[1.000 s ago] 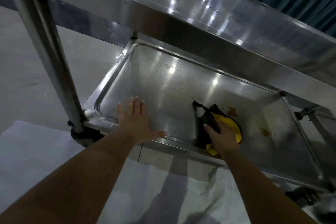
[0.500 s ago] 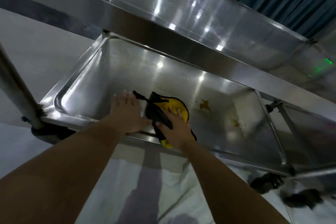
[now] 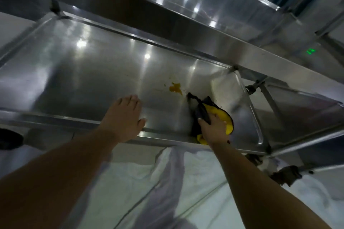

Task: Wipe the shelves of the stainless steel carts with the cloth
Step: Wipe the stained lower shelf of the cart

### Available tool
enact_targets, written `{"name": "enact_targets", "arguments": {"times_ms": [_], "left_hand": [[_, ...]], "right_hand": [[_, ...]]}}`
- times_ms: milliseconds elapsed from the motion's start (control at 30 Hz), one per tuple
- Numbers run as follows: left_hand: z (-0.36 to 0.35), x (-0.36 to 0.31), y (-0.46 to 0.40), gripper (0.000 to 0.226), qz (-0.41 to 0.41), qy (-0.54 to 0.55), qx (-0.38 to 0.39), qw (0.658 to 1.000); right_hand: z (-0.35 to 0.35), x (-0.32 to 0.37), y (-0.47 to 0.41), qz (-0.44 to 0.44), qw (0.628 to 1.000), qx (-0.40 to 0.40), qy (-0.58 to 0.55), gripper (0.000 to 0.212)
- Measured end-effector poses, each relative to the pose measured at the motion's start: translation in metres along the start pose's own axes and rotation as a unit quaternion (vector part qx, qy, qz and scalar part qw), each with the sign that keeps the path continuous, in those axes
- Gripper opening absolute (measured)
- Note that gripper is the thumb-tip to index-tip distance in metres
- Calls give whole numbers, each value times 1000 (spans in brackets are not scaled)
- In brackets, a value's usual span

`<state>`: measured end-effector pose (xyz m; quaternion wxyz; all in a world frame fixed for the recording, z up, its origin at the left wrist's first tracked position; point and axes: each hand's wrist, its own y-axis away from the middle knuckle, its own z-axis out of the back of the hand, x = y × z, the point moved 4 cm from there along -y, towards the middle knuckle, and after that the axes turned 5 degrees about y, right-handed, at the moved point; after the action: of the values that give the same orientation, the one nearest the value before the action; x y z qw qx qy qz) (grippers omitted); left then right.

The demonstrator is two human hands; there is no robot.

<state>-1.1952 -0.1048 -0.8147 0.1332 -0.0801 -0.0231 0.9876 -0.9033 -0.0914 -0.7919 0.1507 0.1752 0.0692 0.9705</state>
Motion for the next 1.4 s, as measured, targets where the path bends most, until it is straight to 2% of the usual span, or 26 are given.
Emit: {"name": "enact_targets", "arguments": {"times_ms": [200,300,433,567,700,767,900,1033,1133,1200,1300,1400], "left_hand": [[6,-3,2,68,-29,34,-64,997],[4,0,0,71,-22,39,-44,998],[2,1,-1,74,-18,27,-21,999],[5,-2,-8,80,13,16,-24,1000],[4,-26,-28,84,73,25,-19,997],[-2,-38,-31,83,74,26,-25,997],[-2,-40,-30,81,79,30,-68,994],[-4,-38,-33,82,87,43,-88,991],[-10,-32,-34,81,77,40,-96,992],[-11,-28,-35,79,73,36,-100,992],[-11,-27,-34,79,69,32,-96,993],[-7,-31,-32,79,73,33,-107,991]], "right_hand": [[-38,93,16,187,982,28,18,47],[-48,113,11,217,975,49,14,52],[-35,83,-17,205,976,77,19,55],[2,-4,-49,93,995,32,6,54],[50,-101,-66,-9,996,-16,-84,40],[57,-127,-67,-29,997,-19,-65,43],[44,-114,-61,23,999,-39,4,52],[23,-32,-34,192,980,-2,-49,50],[-6,24,-11,281,959,37,5,52],[-13,31,-12,280,959,45,7,53],[1,2,-34,251,967,40,-19,53],[26,-57,-61,133,988,-1,-84,50]]}}
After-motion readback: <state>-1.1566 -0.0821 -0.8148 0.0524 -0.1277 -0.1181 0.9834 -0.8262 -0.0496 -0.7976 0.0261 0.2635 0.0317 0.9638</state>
